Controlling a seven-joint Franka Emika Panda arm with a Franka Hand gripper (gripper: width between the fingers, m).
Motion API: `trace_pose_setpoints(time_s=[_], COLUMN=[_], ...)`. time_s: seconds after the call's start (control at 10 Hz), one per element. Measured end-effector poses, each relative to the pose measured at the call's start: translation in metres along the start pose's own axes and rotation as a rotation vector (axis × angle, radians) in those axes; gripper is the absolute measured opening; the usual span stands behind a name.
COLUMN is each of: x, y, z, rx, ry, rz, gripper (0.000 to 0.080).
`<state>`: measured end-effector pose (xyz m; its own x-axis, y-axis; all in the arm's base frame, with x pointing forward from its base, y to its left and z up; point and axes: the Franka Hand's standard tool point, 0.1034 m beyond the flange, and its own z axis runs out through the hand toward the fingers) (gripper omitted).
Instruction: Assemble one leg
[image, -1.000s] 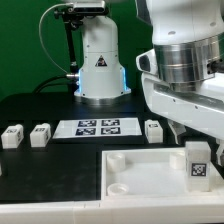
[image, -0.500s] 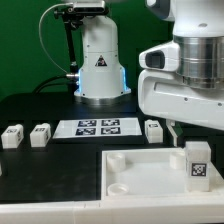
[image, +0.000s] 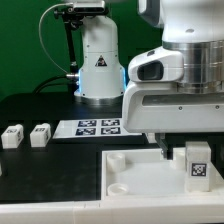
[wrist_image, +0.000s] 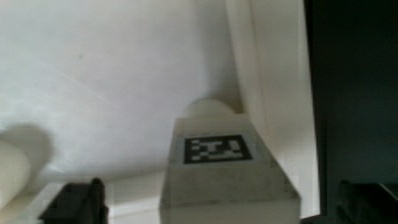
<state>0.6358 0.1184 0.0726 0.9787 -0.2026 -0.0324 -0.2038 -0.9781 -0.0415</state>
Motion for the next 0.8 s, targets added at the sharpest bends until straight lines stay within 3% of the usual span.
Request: trace_pose_setpoints(time_s=[0.1,0.2,0.3,0.4,0.6,0.8], x=[0.000,0.000,0.000,0.000,0.000,0.001], y=[0.000,0.000,0.000,0.001,0.005,0.020], z=[0.000,0.000,0.000,0.000,-0.001,-0.002], rx=[0.000,0.000,0.002,-0.002,-0.011,-0.046], ry=[0.000,0.000,-0.001,-0.001,-0.003,-0.005], rz=[0.036,0.040,0.148,0.226,0.360,0.533], gripper=[0.0536,0.0536,0.0336,0.0295,0.0297,0.0298])
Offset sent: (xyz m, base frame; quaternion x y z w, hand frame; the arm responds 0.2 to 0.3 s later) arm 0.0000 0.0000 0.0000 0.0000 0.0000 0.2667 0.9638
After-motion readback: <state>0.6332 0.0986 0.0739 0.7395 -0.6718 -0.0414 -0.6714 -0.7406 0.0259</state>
